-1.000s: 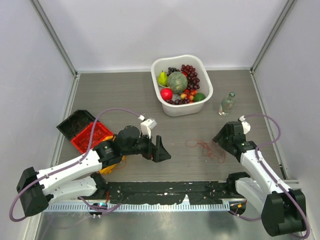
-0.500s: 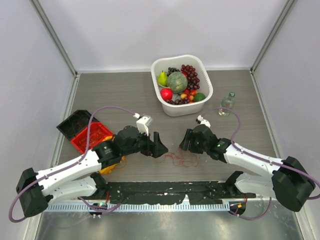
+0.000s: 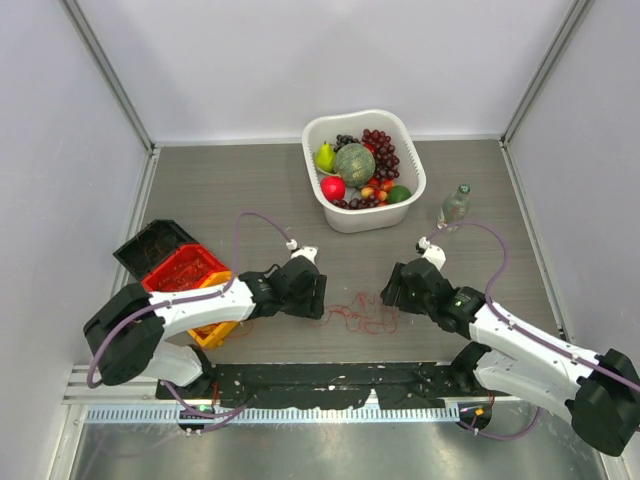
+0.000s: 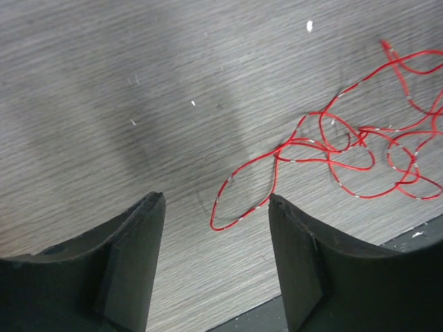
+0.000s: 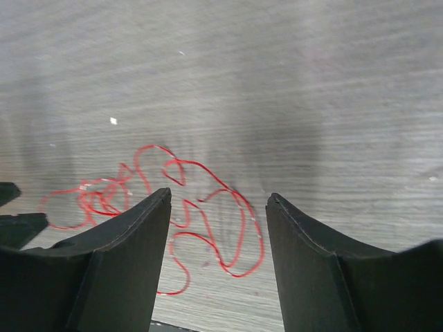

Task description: Untangle the cables

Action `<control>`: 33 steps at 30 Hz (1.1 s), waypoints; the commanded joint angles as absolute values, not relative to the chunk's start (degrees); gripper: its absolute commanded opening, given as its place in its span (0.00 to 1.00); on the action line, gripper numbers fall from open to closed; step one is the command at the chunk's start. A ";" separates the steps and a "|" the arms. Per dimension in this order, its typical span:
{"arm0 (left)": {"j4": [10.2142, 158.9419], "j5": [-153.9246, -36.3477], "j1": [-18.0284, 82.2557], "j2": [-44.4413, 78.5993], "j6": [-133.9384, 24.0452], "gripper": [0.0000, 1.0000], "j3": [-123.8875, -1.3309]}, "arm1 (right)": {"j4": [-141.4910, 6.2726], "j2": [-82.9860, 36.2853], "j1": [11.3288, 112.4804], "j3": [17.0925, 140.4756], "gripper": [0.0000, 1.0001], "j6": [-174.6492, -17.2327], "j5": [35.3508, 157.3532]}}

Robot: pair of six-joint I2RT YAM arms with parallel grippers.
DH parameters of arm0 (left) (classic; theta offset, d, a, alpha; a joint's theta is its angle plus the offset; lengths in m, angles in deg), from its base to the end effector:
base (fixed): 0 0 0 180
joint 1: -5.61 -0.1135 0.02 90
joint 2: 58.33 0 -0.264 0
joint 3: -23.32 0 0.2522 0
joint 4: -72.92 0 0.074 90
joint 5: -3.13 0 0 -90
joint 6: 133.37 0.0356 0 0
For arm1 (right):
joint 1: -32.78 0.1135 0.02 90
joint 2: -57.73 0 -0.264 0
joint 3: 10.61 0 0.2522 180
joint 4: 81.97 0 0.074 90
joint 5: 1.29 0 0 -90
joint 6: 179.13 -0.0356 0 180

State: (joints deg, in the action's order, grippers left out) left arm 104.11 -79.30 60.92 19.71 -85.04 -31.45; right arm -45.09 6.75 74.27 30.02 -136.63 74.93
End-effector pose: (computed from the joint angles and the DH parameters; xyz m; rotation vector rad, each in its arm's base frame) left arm 0.1521 -0.2115 0.1832 0.2529 2.5768 -0.5077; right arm 0.1372 0.1100 0.1936 0.2402 2.4009 0.4537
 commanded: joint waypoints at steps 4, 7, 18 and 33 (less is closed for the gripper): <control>98.12 -84.84 62.30 23.67 -87.49 0.53 -30.52 | -44.91 2.63 74.17 28.73 0.60 -136.50 74.47; 95.56 -86.61 62.30 24.29 -88.01 0.32 -29.38 | -47.01 -0.97 74.35 28.73 0.58 -135.89 74.74; 109.96 -64.93 62.30 7.36 -75.37 0.00 -37.28 | -51.42 -3.80 73.91 27.41 0.17 -140.72 60.43; 114.28 -37.32 62.30 -29.22 -54.28 0.00 -44.66 | -38.60 19.84 52.22 29.42 0.01 -139.50 56.02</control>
